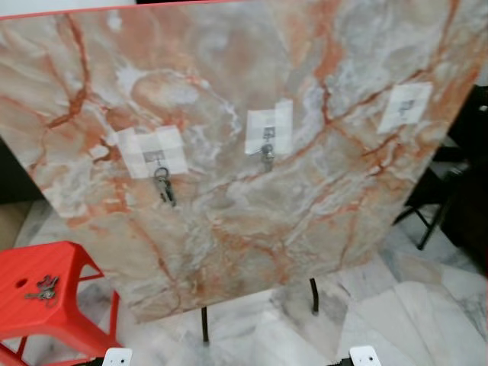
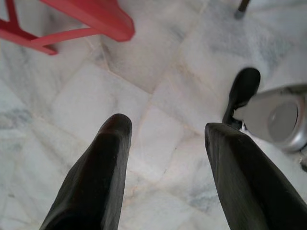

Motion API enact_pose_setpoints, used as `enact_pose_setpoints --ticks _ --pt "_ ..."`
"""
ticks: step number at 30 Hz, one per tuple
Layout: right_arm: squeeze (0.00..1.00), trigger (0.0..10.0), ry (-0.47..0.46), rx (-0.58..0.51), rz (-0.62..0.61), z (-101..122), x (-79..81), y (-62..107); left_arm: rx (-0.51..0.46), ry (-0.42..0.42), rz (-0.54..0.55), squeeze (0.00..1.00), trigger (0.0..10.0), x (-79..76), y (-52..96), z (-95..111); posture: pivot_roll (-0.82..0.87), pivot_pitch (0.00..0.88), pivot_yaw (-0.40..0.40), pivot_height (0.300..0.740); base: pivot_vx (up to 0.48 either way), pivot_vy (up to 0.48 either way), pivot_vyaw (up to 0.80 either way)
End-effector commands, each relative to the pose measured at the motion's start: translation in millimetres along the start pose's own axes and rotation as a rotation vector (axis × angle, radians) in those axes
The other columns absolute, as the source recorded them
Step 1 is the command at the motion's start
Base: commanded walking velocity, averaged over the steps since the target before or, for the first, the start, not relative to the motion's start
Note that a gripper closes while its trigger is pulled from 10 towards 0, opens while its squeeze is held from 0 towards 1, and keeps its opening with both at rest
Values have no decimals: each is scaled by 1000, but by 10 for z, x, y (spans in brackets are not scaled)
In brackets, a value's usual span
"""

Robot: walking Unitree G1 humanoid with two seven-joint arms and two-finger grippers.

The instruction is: Hang keys on a hook

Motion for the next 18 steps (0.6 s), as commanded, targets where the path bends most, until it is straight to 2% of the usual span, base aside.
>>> enact_pose_setpoints --ticks 1,6,14,18 --pt "0 10000 0 8 -4 -21 -20 3 23 -5 -4 0 10000 -27 4 -68 98 0 -32 726 0 0 800" --pt "0 10000 6 12 -1 -32 -16 3 41 4 -10 0 10000 -56 12 -147 114 0 -37 726 0 0 800" --pt "0 10000 -17 5 0 -19 0 0 23 10 -7 0 10000 -24 12 -120 130 0 -35 726 0 0 800" --pt "0 10000 -50 5 -9 -18 3 -2 23 -2 -4 0 10000 -2 8 -97 138 0 -33 726 0 0 0"
Point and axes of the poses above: a point about 5 cm out from each wrist's last joint towards the gripper, its own y axis pointing back from the gripper into the wrist, its own z axis along the axis of the wrist's last joint, x = y × z, the point moved 5 cm from there along -y, pointing out of the wrist towards the gripper, and after that the axes turned 7 degrees about -y, right-handed, at the moved point
